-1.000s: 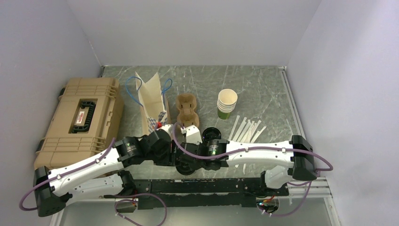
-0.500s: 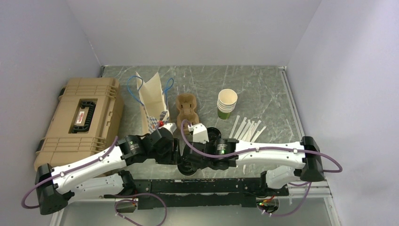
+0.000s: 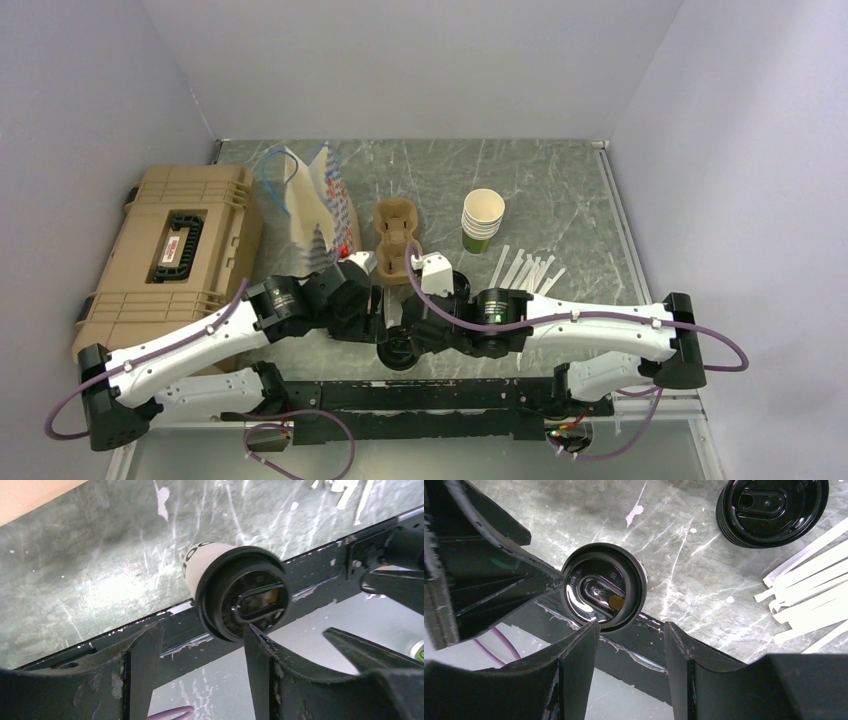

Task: Pack the takeout coffee

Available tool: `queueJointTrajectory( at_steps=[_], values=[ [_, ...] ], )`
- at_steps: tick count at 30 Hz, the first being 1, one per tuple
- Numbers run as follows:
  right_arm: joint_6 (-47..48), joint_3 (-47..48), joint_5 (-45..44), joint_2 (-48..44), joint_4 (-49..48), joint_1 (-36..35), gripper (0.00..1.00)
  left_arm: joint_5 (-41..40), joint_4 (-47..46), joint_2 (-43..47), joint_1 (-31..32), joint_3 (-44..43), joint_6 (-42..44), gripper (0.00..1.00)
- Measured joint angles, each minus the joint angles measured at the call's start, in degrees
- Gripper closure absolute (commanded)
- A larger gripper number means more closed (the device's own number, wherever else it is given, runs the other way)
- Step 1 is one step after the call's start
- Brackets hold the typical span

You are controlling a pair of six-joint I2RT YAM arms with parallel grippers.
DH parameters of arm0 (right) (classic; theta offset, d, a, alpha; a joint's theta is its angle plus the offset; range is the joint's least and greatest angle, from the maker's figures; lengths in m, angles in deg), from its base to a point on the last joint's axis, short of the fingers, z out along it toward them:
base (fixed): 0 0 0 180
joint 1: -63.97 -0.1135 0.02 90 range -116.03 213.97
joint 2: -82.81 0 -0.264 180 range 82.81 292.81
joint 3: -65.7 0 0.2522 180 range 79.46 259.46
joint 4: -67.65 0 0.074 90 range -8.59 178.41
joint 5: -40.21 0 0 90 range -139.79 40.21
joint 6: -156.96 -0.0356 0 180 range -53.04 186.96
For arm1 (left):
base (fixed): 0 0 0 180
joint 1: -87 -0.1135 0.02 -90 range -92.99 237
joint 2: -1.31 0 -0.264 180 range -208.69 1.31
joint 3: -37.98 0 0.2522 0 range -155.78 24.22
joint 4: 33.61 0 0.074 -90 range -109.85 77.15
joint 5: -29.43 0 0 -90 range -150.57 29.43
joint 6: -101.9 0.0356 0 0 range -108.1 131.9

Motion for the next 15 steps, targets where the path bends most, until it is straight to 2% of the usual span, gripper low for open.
queueJointTrajectory(
  at_steps=[11, 15],
  values=[
    [1.77, -0.13, -1.60, -1.53, 0.11, 0.17, 0.42, -2.69, 4.79, -0.96, 0.00, -9.88, 1.99, 0.17],
    [3.23, -0.07, -2.93, -2.97, 0.33, 0.37, 0.39, -3.26, 7.10, -0.96, 0.00, -13.94, 3.34, 0.08]
  ],
)
